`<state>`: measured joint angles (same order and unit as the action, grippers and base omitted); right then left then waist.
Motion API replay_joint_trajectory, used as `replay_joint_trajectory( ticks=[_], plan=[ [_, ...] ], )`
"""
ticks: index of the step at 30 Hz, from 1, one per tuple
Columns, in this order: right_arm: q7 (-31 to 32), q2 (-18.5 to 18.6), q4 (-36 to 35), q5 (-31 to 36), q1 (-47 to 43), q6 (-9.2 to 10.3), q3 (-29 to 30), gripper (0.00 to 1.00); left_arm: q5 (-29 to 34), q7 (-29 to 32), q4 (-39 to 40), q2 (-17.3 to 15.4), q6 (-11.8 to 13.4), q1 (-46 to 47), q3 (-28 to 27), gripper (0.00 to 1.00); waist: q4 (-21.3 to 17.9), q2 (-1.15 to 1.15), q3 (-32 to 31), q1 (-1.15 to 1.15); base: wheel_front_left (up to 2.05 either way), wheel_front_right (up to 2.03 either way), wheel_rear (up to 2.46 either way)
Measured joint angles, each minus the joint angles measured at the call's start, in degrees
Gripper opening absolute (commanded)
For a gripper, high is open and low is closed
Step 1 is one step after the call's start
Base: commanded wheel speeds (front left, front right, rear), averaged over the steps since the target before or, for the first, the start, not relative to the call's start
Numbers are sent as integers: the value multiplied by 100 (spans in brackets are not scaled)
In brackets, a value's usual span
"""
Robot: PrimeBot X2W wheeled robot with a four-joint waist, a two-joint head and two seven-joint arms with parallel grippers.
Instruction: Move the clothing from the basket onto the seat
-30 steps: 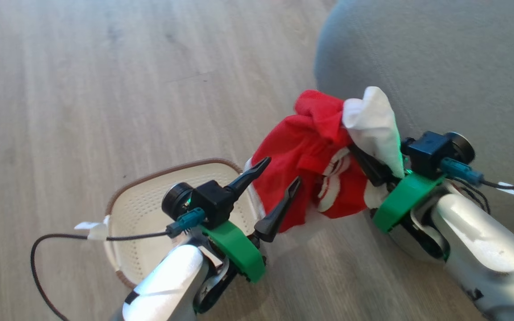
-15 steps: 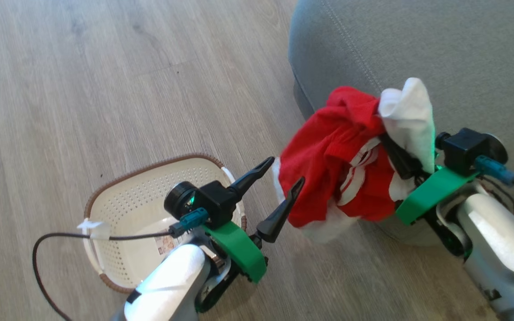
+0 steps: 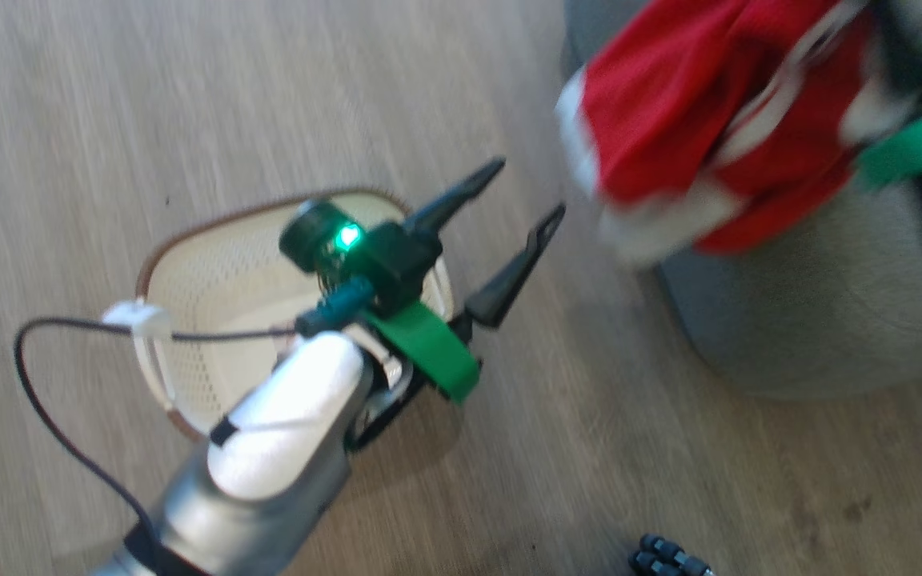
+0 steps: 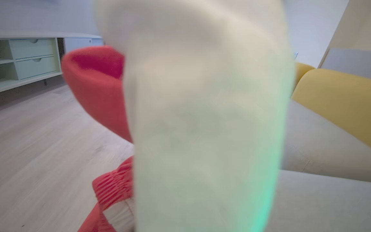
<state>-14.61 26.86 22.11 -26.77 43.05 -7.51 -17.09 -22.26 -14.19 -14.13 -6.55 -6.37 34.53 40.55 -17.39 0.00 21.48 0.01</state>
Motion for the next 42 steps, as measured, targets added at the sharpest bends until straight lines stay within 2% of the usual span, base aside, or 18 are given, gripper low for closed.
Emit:
replay_joint_trajectory(
  ticks=[5,13,16,18,23,28,31,32,33,34,35,42],
  plan=[
    [167,569,560,-4,1217,0,500,0,23,-2,31,8,0,423,-171,100,278,0,543,1,0,0,0],
    [967,1797,1399,-135,3284,0,1494,0,67,-27,60,26,-2,560,-221,100,872,0,1216,-1,0,0,0],
    [1144,2251,1661,33,3846,0,1863,0,116,-36,167,26,-1,560,-252,100,1039,0,1470,-1,0,0,0],
    [1212,2386,1842,79,4020,0,2046,0,125,-52,278,7,4,562,-315,100,1100,0,1661,-2,0,0,0],
    [1139,2147,2455,116,3760,0,2213,0,126,-51,382,-121,34,560,-360,100,1110,0,2050,0,0,0,0],
    [586,1341,3400,101,2813,0,2452,0,168,36,469,-242,104,556,-365,100,957,0,2407,0,0,0,0],
    [322,1073,3761,98,2651,0,2559,4,168,85,501,-321,154,549,-377,100,794,0,2508,-1,0,0,0],
    [261,1038,3828,98,2664,0,2598,16,168,99,528,-345,160,541,-386,100,739,0,2528,-1,0,0,0],
    [215,1016,3869,98,2670,0,2608,36,168,102,546,-365,186,532,-392,100,687,0,2540,0,0,0,0],
    [177,980,3899,97,2669,0,2608,83,168,103,554,-390,208,519,-403,100,637,0,2541,-1,0,0,0],
    [142,931,3936,97,2667,0,2604,100,168,110,559,-419,210,505,-416,100,589,0,2530,-1,0,0,0],
    [44,821,3875,119,2317,0,2234,100,109,153,559,-450,255,361,-449,100,385,0,2186,-2,0,0,0]
  ],
)
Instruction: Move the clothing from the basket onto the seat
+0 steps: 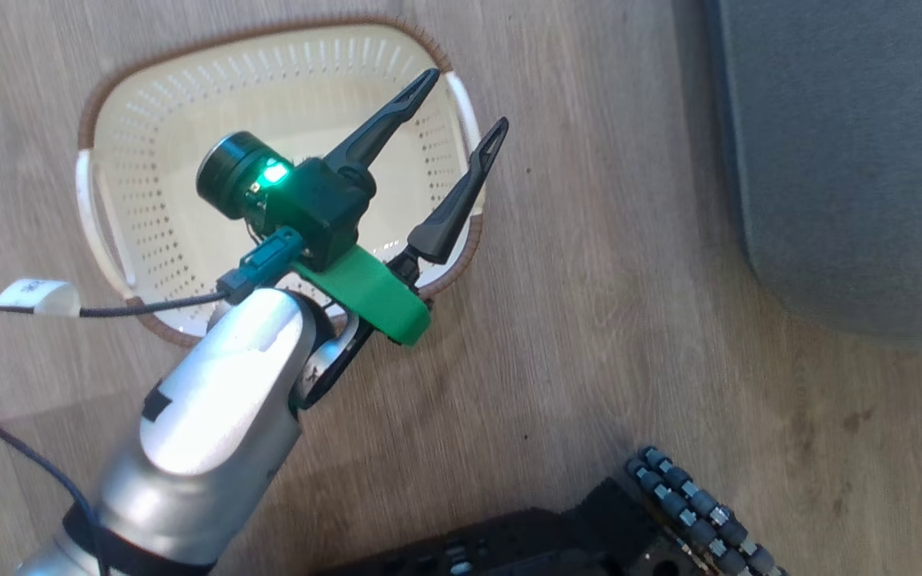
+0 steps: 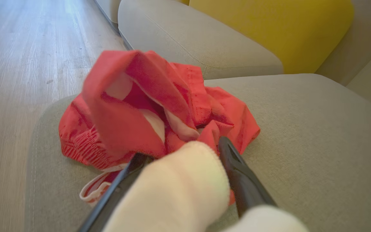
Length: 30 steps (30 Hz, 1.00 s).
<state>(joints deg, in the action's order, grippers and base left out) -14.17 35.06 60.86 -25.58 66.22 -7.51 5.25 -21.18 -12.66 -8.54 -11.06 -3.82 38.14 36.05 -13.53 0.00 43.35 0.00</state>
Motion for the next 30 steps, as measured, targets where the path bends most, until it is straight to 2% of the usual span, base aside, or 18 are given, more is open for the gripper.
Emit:
replay_joint_trajectory(
  ticks=[5,10,13,19,21,26,30],
  plan=[
    [-30,-10,-460,-25,-802,0,-252,100,-154,-54,-110,36,14,-138,-37,100,-73,0,-379,0,0,0,0],
    [-31,-109,-1540,-120,-1832,0,-164,100,-281,-118,-226,41,59,-404,-191,100,-89,0,-798,0,0,0,0],
    [-32,-387,-2197,-103,-2463,0,3,100,-357,-154,-319,35,107,-622,-309,100,-83,0,-1068,0,0,0,0],
    [-32,-789,-3234,363,-3481,0,257,100,-417,-163,-404,92,156,-1033,-528,100,5,0,-1607,0,0,0,0],
    [-32,-1042,-3701,542,-3780,0,296,100,-453,-164,-401,192,276,-1175,-753,100,104,0,-1860,-1,0,0,0],
    [-31,-1590,-4272,883,-4305,1,152,100,-305,-180,-396,241,361,-1461,-1235,100,361,0,-2203,-1,0,0,0],
    [-30,-2033,-4354,958,-4862,0,-97,100,-166,-180,-465,322,408,-1752,-1639,100,638,0,-2440,0,0,0,0]
  ],
)
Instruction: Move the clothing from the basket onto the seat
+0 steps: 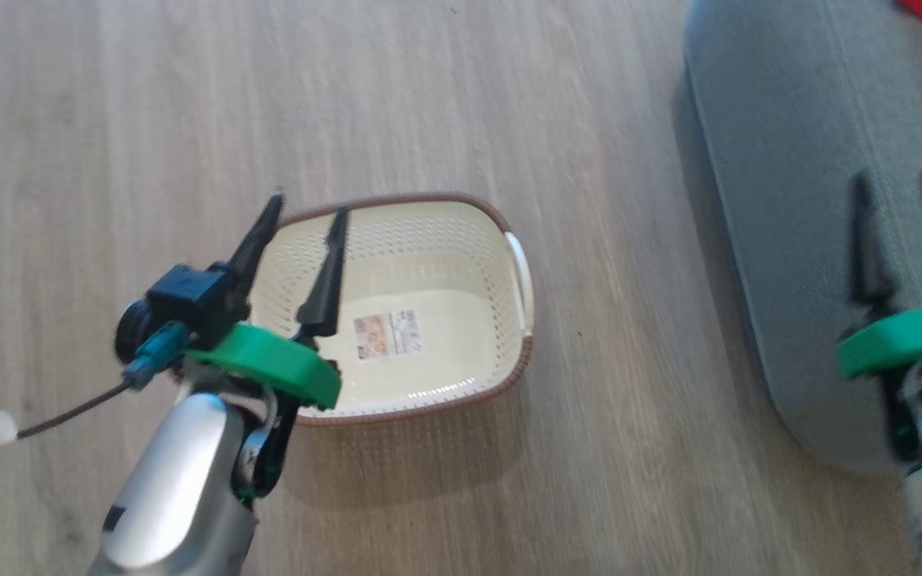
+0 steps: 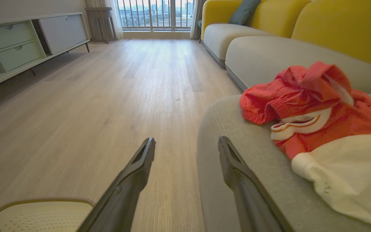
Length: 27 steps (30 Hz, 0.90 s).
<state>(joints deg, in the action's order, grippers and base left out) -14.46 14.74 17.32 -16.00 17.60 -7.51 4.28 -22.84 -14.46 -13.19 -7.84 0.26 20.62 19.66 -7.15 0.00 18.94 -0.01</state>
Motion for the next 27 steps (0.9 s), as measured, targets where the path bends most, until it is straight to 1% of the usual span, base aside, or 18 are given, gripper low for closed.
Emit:
replay_joint_trajectory(
  ticks=[3,7,11,12,18,23,27],
  plan=[
    [0,-242,41,169,-237,1,-137,100,92,1,-64,56,0,-188,-325,100,171,0,-177,0,0,0,0],
    [-1,-439,85,403,-316,0,-248,100,186,0,-235,145,-19,-372,-652,100,355,0,-403,0,0,0,0],
    [-1,-695,85,657,-345,0,-286,100,283,1,-368,259,-118,-523,-918,100,473,0,-613,0,0,0,0],
    [-1,-695,85,657,-345,0,-286,100,283,1,-368,259,-118,-523,-918,100,473,0,-613,0,0,0,0],
    [-1,-828,96,862,-631,1,-304,100,410,1,-531,366,-225,-757,-1330,100,551,0,-859,0,0,0,0],
    [-1,-937,102,940,-692,1,-280,100,501,1,-590,441,-288,-818,-1600,100,594,0,-984,0,0,0,0],
    [-1,-970,127,959,-740,1,-266,100,572,1,-610,476,-374,-818,-1699,100,596,0,-1013,0,0,0,0]
  ],
)
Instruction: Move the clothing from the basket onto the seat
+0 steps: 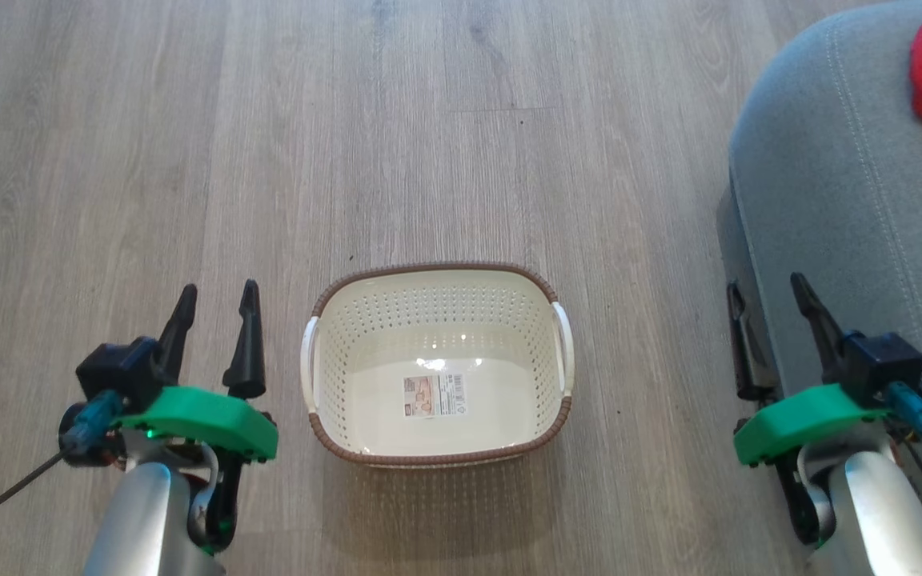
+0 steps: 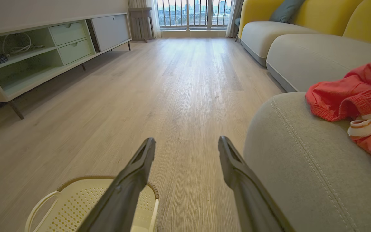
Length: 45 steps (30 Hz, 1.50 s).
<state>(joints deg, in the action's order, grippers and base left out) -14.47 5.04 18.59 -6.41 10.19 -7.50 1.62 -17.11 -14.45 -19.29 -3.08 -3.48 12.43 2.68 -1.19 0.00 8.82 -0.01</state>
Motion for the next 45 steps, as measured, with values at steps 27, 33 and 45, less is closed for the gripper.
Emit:
replay_joint_trajectory(
  ticks=[27,33,45],
  plan=[
    [0,-105,56,38,-45,-1,83,100,198,0,-5,73,-241,-89,-109,100,-165,0,-79,0,0,0,0],
    [0,-105,75,40,-48,0,101,100,198,0,-3,74,-240,-96,-85,100,-197,0,-157,0,0,0,0],
    [0,-114,102,40,-66,0,103,100,198,0,-4,74,-237,-128,-74,100,-212,0,-233,1,0,0,0]
  ],
)
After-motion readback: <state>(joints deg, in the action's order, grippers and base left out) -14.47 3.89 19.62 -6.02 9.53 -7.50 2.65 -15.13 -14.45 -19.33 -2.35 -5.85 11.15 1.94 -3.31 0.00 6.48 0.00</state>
